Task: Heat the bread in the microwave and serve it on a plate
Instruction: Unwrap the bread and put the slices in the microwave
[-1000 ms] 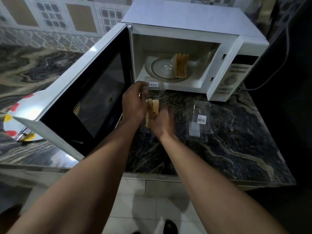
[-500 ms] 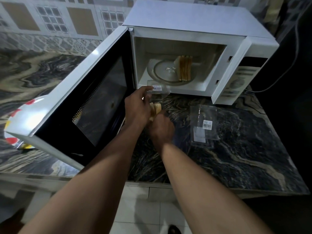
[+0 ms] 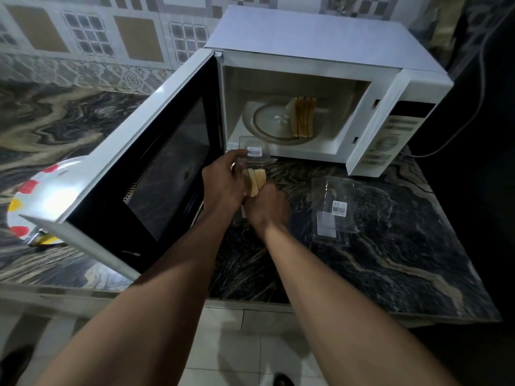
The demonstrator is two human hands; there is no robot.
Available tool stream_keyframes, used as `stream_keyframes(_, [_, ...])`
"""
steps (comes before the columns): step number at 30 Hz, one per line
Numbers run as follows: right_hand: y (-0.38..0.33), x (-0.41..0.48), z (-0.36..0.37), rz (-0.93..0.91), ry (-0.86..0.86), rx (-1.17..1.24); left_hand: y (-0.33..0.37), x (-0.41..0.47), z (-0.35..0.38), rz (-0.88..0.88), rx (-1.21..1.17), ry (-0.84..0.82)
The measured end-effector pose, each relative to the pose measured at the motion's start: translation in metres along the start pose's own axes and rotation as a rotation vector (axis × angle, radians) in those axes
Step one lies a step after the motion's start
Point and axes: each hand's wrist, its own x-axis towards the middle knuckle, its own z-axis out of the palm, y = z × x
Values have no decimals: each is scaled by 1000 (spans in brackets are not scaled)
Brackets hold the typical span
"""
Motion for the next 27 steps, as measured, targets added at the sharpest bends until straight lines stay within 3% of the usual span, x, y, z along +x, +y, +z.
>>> stream_keyframes(18, [37, -32, -46, 39, 135, -79, -9, -27, -11, -81, 79, 3])
stream_keyframes(25, [30, -27, -61, 40, 164, -58, -16, -57, -16, -55, 175, -38])
stream_keyframes(27, [26, -24, -65, 25, 172, -50, -10, -68, -13, 58, 264, -7])
